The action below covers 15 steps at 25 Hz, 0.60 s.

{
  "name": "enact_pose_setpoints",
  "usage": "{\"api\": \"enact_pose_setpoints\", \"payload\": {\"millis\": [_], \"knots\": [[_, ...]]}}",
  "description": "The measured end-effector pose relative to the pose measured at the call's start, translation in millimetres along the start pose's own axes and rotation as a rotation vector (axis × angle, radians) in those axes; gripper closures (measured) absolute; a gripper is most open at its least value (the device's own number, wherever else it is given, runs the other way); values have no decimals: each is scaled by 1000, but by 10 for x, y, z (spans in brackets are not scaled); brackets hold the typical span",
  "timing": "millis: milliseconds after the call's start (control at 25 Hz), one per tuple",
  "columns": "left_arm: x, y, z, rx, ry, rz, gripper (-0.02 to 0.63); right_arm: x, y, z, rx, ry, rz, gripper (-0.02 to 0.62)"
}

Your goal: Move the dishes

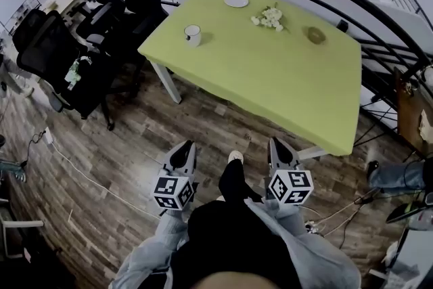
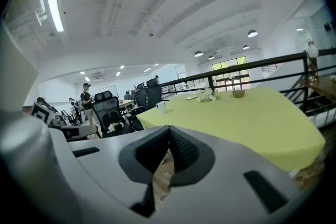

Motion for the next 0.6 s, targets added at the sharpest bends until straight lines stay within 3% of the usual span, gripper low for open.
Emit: {"api": "enact_pose_setpoints", "payload": {"millis": [600], "knots": [[-205,181,-1635,25,9,-23,560,824,453,-1452,4,-9,-9,589]]}}
Point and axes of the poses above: the fingertips, and each gripper's own axes: z backward along the fingers, x to its right, y out of its top, the point moved 8 cm from there along z, backward along the fingers, and after that the axes turned 15 degrees about x, right-handed, at the moved point
